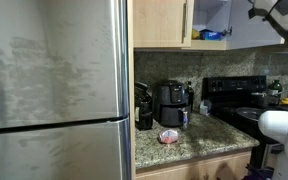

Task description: Put the can on the countertop, close the drawers and close the air fryer

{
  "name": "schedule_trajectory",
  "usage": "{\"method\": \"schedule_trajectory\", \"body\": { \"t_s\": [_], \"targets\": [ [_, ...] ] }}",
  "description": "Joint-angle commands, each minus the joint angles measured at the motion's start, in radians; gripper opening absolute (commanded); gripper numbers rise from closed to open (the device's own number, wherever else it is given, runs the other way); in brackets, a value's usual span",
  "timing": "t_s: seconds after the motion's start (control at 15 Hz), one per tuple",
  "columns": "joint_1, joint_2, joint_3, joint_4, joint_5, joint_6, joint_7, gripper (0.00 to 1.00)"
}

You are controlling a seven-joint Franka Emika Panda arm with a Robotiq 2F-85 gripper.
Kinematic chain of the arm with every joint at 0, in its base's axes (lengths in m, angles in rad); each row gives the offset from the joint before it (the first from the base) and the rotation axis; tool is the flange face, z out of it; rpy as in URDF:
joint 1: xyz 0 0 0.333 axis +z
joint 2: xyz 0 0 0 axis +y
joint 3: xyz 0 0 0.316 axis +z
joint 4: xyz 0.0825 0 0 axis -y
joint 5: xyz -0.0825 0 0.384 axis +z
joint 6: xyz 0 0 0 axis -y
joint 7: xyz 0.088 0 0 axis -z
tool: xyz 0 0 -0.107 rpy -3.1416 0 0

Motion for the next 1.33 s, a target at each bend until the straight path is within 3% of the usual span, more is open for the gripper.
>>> {"method": "schedule_trajectory", "body": {
  "t_s": [0.0,0.07,0.27,0.53,0.87,0.93,1.13,1.27],
  "targets": [
    [-0.166,0.010,-0.117,0.079,0.008,-0.064,-0.001,1.00],
    [-0.079,0.016,-0.078,0.046,-0.008,-0.011,-0.002,1.00],
    [-0.089,0.029,-0.087,0.060,-0.008,-0.014,-0.005,1.00],
    [-0.189,0.079,-0.146,0.068,0.048,-0.014,0.000,1.00],
    [-0.253,0.125,-0.177,0.061,0.086,0.018,0.000,1.00],
    [-0.202,0.095,-0.182,0.059,0.048,-0.006,0.000,1.00],
    [-0.204,0.095,-0.181,0.059,0.049,-0.004,0.000,1.00],
    [-0.190,0.130,-0.133,0.061,0.032,-0.005,-0.001,1.00]
  ]
}}
